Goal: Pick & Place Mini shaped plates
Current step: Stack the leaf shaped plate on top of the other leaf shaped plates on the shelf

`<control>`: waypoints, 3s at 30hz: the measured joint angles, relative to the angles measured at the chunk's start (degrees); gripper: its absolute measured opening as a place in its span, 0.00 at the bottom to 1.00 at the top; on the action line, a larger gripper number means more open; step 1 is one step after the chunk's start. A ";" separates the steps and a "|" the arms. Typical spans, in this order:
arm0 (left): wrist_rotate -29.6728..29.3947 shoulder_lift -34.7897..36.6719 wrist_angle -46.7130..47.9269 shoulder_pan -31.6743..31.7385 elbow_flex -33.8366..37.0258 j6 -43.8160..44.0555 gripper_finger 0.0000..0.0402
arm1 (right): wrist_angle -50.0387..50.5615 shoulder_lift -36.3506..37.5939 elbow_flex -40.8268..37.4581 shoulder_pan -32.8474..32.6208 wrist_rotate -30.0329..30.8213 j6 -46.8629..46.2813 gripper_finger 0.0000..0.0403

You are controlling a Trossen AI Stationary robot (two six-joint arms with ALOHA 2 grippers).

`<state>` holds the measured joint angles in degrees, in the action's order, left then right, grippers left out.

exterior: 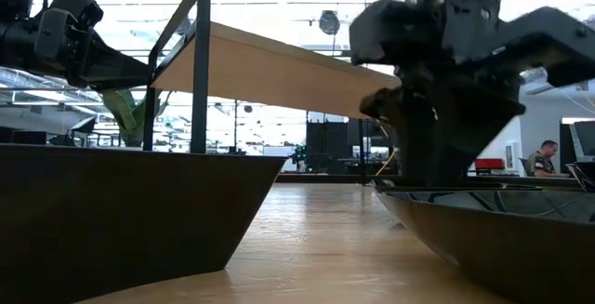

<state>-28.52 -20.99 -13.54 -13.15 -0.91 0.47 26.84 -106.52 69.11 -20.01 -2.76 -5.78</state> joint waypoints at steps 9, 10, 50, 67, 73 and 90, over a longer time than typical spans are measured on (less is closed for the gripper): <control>-0.01 0.02 -0.02 0.00 0.00 0.00 0.52 | 0.13 0.00 -0.65 0.00 -0.24 -3.22 0.28; -0.01 0.02 -0.01 0.00 0.00 0.00 0.52 | 0.10 0.06 -0.65 -0.01 -0.26 -3.22 0.28; 0.00 0.01 -0.01 0.00 0.00 0.00 0.52 | 1.07 2.53 -1.91 -0.74 -0.61 -5.56 0.00; -0.01 0.02 -0.02 0.00 0.00 0.00 0.52 | 0.37 17.53 -1.89 -2.99 -0.29 -7.70 0.00; 0.00 0.00 -0.02 0.00 0.00 0.00 0.52 | -5.88 24.52 -1.89 -2.66 6.00 -11.88 0.00; -0.01 0.01 -0.02 0.00 0.00 0.00 0.52 | 0.90 42.50 -1.89 25.97 8.64 -20.74 0.00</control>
<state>-28.53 -20.98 -13.56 -13.15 -0.91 0.47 27.74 -64.02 67.22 5.96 5.88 -26.51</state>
